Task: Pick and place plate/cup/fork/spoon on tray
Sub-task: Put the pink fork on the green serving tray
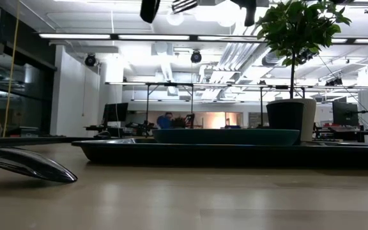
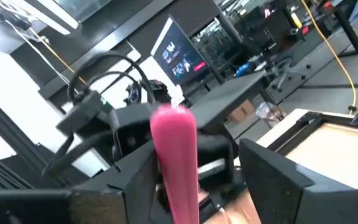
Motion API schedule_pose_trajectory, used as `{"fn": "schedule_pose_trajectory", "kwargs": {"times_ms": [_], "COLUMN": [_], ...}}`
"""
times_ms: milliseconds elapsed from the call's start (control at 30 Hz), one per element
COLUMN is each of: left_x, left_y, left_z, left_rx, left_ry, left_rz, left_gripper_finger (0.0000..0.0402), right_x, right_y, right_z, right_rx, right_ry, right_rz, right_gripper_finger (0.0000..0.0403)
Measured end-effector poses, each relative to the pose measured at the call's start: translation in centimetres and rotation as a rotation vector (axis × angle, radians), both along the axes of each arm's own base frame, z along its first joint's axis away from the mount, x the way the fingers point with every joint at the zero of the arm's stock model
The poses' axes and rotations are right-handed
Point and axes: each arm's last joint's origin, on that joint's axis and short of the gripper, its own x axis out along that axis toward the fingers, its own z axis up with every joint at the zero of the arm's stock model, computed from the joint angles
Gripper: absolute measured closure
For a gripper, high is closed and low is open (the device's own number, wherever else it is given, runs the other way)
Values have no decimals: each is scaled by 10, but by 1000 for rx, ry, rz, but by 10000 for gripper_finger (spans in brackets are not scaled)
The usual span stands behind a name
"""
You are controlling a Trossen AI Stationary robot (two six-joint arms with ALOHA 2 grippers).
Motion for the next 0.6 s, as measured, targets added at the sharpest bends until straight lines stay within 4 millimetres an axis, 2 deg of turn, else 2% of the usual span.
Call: {"fn": "schedule_pose_trajectory", "kwargs": {"times_ms": [133, 433, 600], "left_x": [6, 4, 4], "left_y": [0, 3, 5], "left_z": [-2, 0, 0], "left_rx": [-8, 4, 2], "left_ry": [-32, -38, -35], "left_rz": [-4, 20, 26], "left_gripper_finger": [401, 401, 401], "right_x": [0, 0, 0], "right_y": [-1, -1, -1], "right_z": [1, 0, 0], "right_rx": [-2, -8, -8], "right_ry": [-8, -1, 0], "right_rz": [1, 6, 11], "right_gripper_finger": [215, 268, 321]}}
